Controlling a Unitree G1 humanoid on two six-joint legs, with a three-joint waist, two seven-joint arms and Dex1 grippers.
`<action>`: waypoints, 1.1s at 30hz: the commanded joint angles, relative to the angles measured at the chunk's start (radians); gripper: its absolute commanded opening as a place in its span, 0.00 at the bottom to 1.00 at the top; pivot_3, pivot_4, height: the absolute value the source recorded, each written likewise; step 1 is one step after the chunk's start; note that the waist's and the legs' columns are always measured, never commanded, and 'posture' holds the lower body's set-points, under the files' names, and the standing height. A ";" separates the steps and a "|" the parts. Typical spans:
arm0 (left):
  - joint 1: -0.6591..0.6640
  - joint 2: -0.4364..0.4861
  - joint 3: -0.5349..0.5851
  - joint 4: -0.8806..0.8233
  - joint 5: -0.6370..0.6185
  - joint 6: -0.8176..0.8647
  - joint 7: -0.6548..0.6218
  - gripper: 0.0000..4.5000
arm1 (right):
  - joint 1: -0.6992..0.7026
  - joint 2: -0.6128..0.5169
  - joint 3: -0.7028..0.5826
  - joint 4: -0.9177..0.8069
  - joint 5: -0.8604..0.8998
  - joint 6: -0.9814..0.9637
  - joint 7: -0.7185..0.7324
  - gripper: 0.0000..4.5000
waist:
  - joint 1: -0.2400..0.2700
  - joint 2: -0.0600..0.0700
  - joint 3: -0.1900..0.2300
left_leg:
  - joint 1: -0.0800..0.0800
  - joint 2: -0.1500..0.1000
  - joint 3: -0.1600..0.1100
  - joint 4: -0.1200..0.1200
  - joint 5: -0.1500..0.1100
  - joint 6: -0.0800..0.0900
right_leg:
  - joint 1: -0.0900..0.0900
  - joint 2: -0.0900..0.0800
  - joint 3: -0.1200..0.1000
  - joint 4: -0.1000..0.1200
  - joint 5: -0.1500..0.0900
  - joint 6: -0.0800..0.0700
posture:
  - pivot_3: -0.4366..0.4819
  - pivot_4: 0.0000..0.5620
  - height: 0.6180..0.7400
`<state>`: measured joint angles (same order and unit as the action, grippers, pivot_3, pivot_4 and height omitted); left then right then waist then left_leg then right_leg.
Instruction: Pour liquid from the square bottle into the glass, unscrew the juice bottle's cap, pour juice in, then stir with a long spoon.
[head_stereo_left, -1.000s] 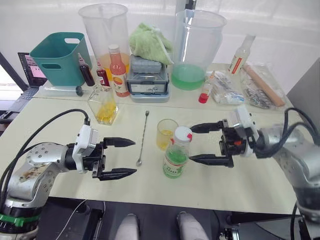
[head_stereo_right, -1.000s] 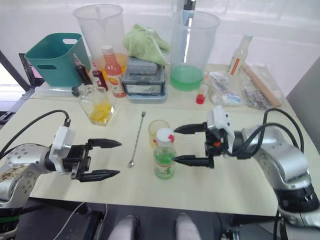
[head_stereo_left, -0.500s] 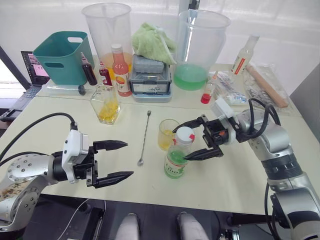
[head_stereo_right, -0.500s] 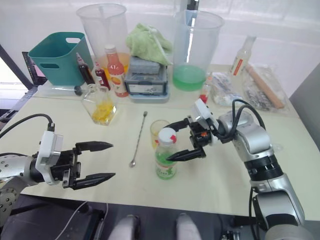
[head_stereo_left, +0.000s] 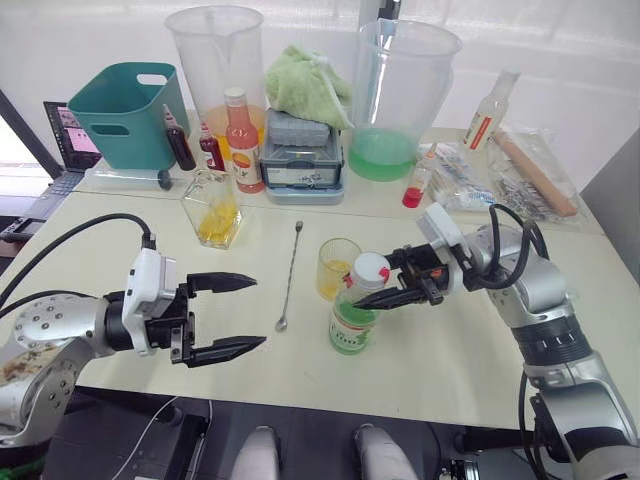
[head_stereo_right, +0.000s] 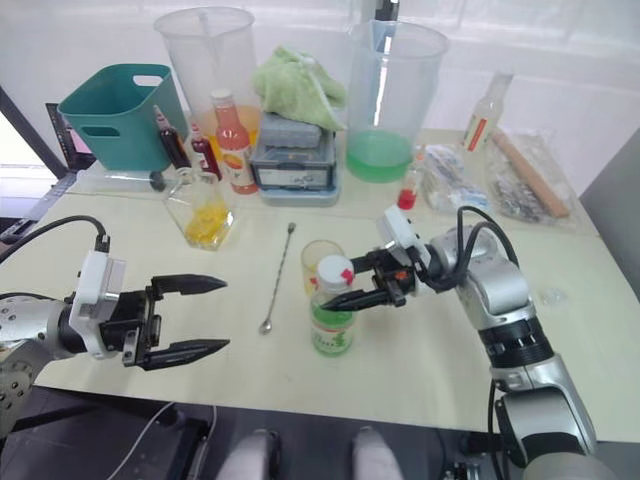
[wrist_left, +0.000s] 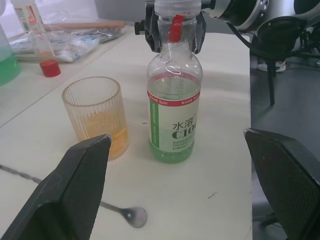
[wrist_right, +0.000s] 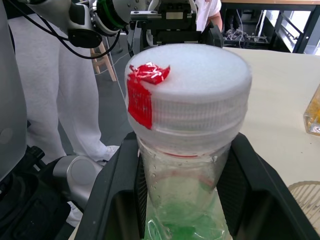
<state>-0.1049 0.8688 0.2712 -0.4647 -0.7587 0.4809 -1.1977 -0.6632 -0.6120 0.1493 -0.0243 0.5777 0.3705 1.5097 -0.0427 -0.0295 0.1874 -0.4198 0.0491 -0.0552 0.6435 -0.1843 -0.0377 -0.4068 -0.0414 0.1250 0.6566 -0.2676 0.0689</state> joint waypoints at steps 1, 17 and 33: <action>-0.066 0.003 -0.045 0.045 0.011 -0.028 -0.042 1.00 | 0.041 -0.009 -0.084 -0.149 0.066 0.060 -0.108 0.30 | -0.001 0.000 0.000 | 0.000 0.000 0.000 0.000 0.000 0.000 | 0.000 0.000 0.000 0.000 0.000 0.000 | 0.48 0.27 0.86; -0.301 -0.074 -0.216 0.250 0.082 -0.081 -0.149 1.00 | 0.334 0.034 -0.132 -0.578 0.069 0.238 -0.620 0.30 | -0.003 0.000 0.000 | -0.002 0.000 0.000 0.000 0.000 0.000 | -0.001 0.000 0.000 0.000 0.000 0.000 | 0.48 0.27 0.86; -0.316 -0.105 -0.220 0.220 0.051 -0.041 -0.138 1.00 | 0.346 -0.122 -0.326 -0.525 0.286 0.340 -0.542 0.99 | 0.001 0.000 0.000 | -0.002 0.000 -0.001 0.000 0.000 0.000 | -0.001 0.000 0.000 0.000 0.000 0.000 | 0.48 0.27 0.86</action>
<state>-0.3982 0.7691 0.0408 -0.2081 -0.6773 0.4303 -1.3417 -0.3361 -0.7071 -0.0977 -0.5355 0.8073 0.7007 0.9399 -0.0419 -0.0300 0.1872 -0.4223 0.0487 -0.0563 0.6437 -0.1842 -0.0376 -0.4075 -0.0411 0.1254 0.6563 -0.2679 0.0692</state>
